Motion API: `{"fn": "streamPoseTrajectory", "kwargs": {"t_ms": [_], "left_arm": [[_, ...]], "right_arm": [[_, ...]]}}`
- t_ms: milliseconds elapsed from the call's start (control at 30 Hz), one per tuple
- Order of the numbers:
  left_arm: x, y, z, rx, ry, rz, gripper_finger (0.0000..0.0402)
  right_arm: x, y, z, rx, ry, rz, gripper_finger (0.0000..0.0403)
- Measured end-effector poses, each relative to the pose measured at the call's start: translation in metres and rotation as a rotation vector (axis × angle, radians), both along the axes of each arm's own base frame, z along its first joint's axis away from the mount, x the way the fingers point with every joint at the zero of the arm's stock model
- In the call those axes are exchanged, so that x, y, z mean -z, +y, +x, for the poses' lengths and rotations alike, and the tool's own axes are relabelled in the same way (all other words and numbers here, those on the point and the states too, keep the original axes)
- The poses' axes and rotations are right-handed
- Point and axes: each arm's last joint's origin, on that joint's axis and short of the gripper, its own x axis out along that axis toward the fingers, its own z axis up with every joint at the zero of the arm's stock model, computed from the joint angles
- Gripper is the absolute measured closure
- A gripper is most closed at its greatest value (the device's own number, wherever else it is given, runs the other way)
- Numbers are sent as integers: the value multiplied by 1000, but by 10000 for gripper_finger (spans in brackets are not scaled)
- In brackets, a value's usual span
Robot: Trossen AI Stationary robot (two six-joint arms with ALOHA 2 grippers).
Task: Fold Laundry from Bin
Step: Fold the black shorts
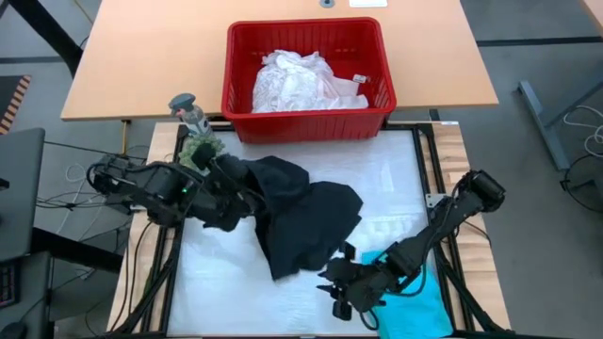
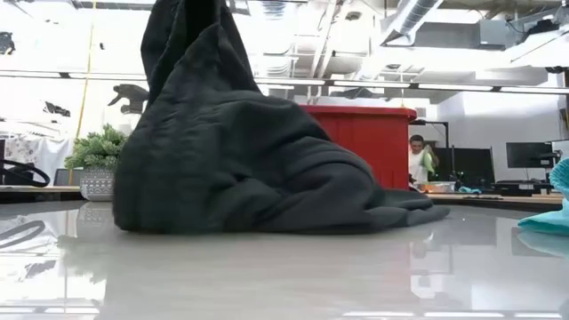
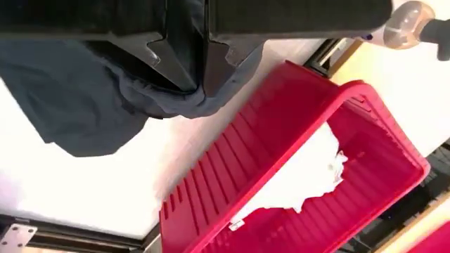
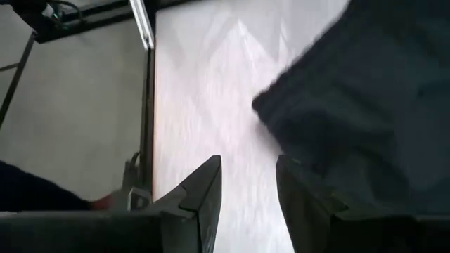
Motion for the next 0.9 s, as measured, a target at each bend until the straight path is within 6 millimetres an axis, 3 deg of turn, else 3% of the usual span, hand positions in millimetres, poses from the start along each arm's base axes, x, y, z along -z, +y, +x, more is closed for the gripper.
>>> {"fn": "streamPoseTrajectory", "kwargs": {"t_ms": [200,300,367,500,700,800,900], "left_arm": [[2,11,10,53,55,-78,401],[2,14,10,67,83,-67,401],[2,15,8,86,107,-75,401],[4,16,-4,107,193,-128,401],[7,6,-19,159,182,-294,401],[14,-1,-27,167,197,-382,401],[24,-6,-29,133,208,-381,401]], "right_arm": [[-14,-21,27,-72,-161,-94,244],[-12,-36,33,-62,-127,-121,244],[-4,-44,31,-31,-40,-181,244],[13,-65,17,199,163,-277,244],[35,-99,9,424,347,-182,244],[50,-101,6,430,395,-132,244],[57,-92,15,345,288,-42,244]]}}
